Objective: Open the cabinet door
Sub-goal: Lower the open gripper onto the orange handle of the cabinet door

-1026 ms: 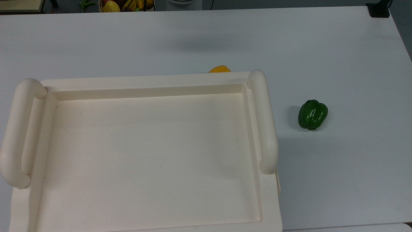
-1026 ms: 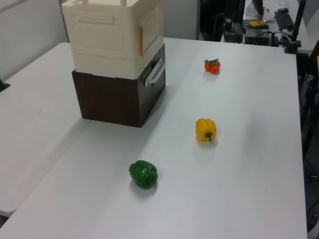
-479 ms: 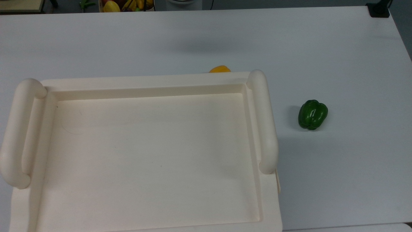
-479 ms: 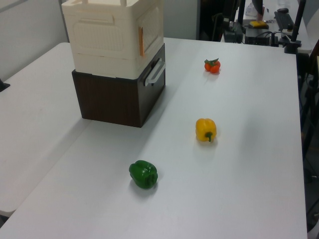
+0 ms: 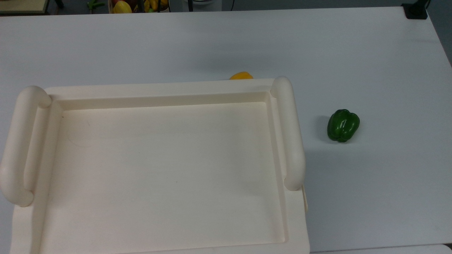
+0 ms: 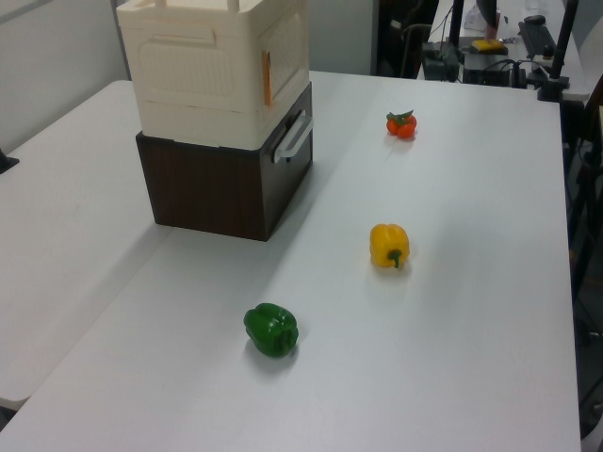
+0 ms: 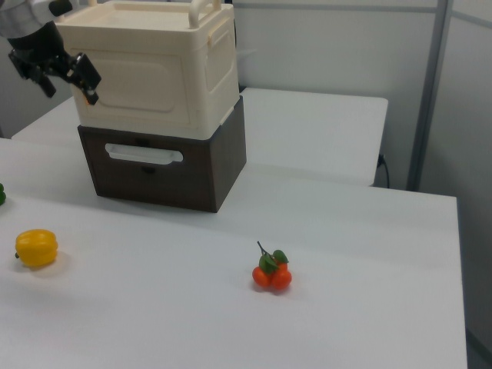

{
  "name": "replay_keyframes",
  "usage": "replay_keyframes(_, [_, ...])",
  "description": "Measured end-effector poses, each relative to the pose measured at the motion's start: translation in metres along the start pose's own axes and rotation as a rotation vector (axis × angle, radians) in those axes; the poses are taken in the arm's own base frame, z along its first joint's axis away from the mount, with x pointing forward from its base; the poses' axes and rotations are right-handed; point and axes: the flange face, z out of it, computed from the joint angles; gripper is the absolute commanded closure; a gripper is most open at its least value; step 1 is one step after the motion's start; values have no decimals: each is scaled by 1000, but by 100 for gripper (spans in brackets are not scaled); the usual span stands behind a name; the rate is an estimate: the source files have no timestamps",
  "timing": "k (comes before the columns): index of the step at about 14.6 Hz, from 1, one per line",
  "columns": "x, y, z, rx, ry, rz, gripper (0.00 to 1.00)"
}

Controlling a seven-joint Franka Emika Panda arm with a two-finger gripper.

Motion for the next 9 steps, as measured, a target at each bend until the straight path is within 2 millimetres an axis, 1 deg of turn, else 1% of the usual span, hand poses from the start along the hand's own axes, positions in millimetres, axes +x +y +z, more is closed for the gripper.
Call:
replay_keyframes(2, [7,-9,3,3,71,-14,0])
replay_keyframes(4, [13,-23,11,10,136,-34,0])
replay_keyframes(9, [23,-62,45,40,283,-86,0])
